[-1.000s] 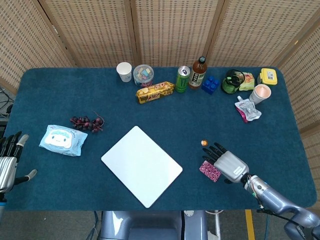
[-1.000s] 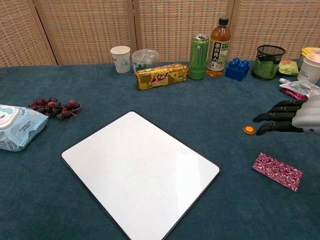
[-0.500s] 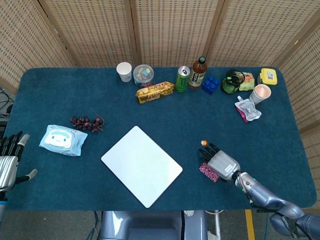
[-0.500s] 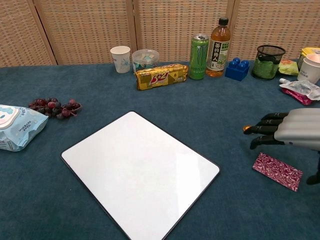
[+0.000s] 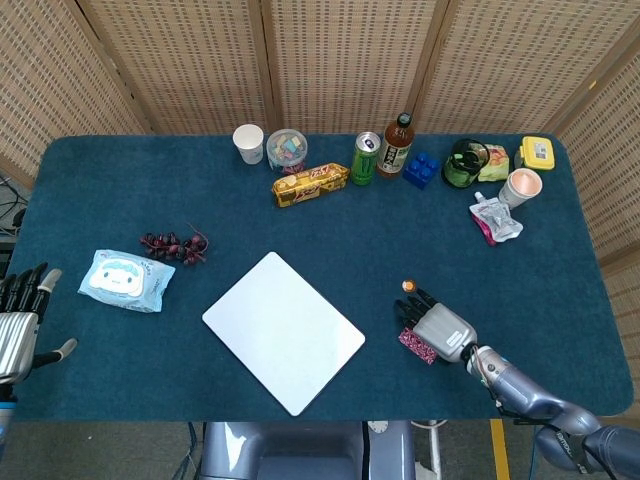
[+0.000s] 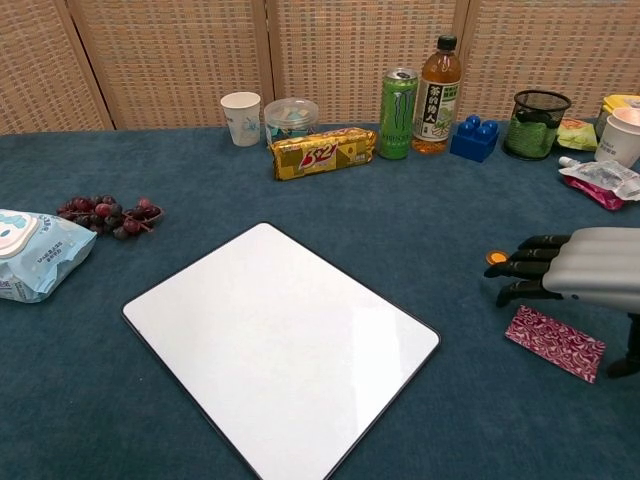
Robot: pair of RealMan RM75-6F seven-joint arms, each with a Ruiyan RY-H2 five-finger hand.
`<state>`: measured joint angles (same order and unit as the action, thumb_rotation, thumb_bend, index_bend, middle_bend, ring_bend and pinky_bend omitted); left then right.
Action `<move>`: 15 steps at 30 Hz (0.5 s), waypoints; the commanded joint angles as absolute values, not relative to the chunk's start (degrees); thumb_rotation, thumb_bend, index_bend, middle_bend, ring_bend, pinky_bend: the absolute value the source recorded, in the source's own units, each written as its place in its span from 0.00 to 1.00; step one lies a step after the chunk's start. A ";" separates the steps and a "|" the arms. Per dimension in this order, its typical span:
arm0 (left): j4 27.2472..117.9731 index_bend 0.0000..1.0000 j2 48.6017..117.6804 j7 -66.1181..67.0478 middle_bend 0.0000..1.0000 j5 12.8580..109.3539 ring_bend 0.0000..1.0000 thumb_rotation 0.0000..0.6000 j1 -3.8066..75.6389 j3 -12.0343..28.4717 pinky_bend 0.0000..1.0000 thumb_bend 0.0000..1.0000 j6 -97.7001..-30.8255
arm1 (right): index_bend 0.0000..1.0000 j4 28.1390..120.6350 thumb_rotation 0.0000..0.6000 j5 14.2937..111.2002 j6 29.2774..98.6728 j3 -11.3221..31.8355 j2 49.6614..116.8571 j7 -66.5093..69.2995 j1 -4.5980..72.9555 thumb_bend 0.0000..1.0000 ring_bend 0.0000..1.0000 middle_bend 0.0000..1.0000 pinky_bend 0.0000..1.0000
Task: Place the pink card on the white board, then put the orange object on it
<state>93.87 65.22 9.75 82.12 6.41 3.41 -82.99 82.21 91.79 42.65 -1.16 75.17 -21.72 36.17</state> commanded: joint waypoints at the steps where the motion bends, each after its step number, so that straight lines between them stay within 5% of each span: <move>1: 93.85 0.00 65.20 9.69 0.00 82.09 0.00 1.00 6.44 3.41 0.00 0.00 -82.92 | 0.17 81.63 1.00 91.86 42.91 -1.55 75.72 -21.25 36.28 0.00 0.00 0.00 0.00; 7: 93.96 0.00 65.08 9.51 0.00 82.12 0.00 1.00 6.45 3.40 0.00 0.00 -82.99 | 0.32 79.83 1.00 92.76 44.15 -2.44 77.05 -19.55 36.47 0.00 0.00 0.00 0.00; 15: 94.01 0.00 65.02 9.41 0.00 81.95 0.00 1.00 6.51 3.38 0.00 0.00 -82.81 | 0.57 78.46 1.00 94.11 46.84 -3.18 78.27 -15.37 36.41 0.13 0.00 0.00 0.00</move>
<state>94.01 65.02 9.42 81.95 6.51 3.38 -82.82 78.66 93.55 46.00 -3.00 78.02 -16.30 36.45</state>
